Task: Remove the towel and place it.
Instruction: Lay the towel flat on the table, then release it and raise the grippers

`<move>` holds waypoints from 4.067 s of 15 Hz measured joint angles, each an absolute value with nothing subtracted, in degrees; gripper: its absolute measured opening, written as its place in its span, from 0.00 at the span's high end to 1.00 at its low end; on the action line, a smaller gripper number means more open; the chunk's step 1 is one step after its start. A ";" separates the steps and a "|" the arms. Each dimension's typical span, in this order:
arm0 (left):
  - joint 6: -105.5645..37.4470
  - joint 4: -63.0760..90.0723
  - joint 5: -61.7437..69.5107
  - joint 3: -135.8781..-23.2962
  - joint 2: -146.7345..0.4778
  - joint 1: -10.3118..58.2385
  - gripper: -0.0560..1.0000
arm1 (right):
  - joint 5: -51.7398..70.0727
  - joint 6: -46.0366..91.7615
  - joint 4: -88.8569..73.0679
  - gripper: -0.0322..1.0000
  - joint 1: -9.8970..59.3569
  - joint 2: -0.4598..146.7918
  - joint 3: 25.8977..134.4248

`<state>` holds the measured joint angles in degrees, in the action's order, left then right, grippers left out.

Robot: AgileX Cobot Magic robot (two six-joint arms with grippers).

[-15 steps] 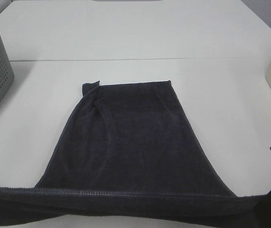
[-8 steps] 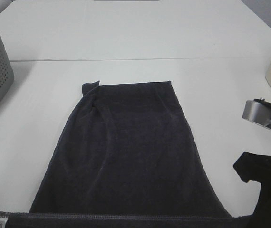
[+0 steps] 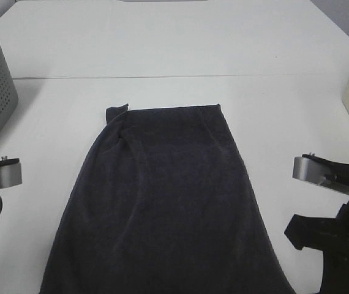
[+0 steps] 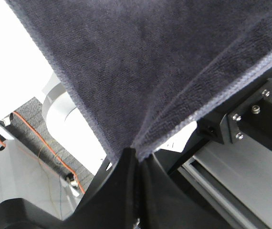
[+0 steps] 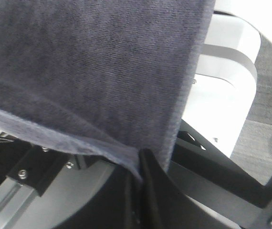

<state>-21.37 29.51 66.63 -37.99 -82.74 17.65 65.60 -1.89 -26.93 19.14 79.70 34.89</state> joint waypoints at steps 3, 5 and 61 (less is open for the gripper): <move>-22.35 25.78 67.21 -37.99 -84.68 16.96 0.95 | 64.34 -1.26 -21.94 0.83 18.91 82.22 34.66; -23.66 25.32 68.01 -37.82 -84.68 16.79 0.95 | 64.40 -1.26 -19.02 0.73 18.45 82.22 34.43; -28.82 45.61 58.73 -117.91 -146.39 4.53 0.06 | 67.49 30.88 -48.30 0.43 -4.41 146.85 117.28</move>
<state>-28.82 45.61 58.73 -117.91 -146.39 4.53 67.49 30.88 -48.30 -4.41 146.85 117.28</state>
